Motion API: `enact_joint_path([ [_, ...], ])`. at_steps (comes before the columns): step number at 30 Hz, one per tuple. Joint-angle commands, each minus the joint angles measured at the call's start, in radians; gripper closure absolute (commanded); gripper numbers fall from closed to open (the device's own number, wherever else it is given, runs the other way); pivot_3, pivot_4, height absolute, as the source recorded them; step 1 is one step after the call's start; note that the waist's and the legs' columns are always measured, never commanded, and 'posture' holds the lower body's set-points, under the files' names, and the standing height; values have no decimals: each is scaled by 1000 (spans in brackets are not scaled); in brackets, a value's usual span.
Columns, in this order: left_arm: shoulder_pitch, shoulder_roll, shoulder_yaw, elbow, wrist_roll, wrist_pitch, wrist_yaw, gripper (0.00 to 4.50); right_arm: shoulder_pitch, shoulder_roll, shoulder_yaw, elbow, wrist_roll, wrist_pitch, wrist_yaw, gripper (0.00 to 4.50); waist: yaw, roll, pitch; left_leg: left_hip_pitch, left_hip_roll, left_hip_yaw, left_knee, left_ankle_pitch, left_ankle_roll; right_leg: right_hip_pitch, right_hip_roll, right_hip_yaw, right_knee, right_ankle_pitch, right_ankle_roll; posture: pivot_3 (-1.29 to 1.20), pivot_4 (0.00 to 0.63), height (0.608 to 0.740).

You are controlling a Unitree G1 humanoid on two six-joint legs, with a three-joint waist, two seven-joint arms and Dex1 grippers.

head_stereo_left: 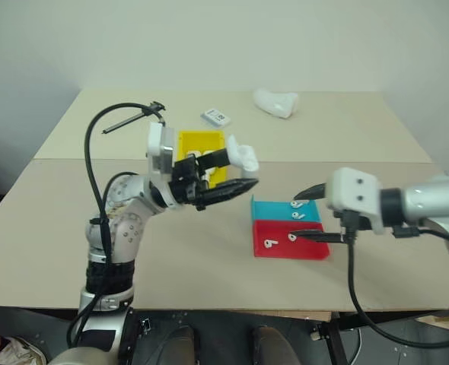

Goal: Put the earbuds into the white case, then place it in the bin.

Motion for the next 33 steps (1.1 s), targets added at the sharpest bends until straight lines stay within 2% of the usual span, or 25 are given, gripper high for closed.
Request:
enact_joint_path([
  [1, -22, -8, -27, -17, -6, -63, 2, 1727, -112, 70, 177, 37, -101, 102, 27, 2269, -3, 0, 0, 0, 0, 0, 0, 0, 0, 0, 0, 0, 0, 0, 0, 0, 150, 740],
  [5, -22, 8, -39, -18, -28, -68, -9, 1727, -179, 124, 322, 106, -228, 118, 43, 2269, -1, 0, 0, -3, 0, 0, 0, 0, 0, -3, 0, 0, 0, 0, 0, 0, 150, 740],
  [12, 6, 66, -52, -28, -34, -78, -22, 1727, -200, 190, 416, 180, -324, 131, 74, 2269, 0, 0, 0, -4, 0, 0, 0, 0, 0, -3, -1, 0, -1, 0, 0, 0, 150, 740],
  [24, 29, 77, -59, -70, -42, -73, 23, 1727, -179, 272, 467, 293, -464, 96, 70, 2269, 0, 0, 0, -4, 0, 1, 0, 0, 0, -3, -1, -1, 0, 0, 0, 0, 150, 740],
  [27, 30, 78, -58, -75, -46, -72, 31, 1727, -171, 284, 456, 301, -457, 99, 86, 2269, 0, 0, 0, -3, 0, 1, 0, 0, 0, -3, 0, -1, 0, 0, 0, 0, 150, 740],
  [30, 32, 81, -59, -78, -46, -73, 36, 1727, -157, 284, 457, 300, -476, 88, 82, 2863, -1, 0, 0, -3, 0, 1, 0, 0, 0, -2, 0, -1, 0, 0, 0, 0, 150, 740],
  [33, 32, 86, -59, -78, -49, -74, 37, 1727, -140, 280, 447, 289, -473, 76, 93, 3841, 0, 0, 0, -3, 0, 1, 0, 0, 0, -2, 0, -1, 0, 0, 0, 0, 150, 740],
])
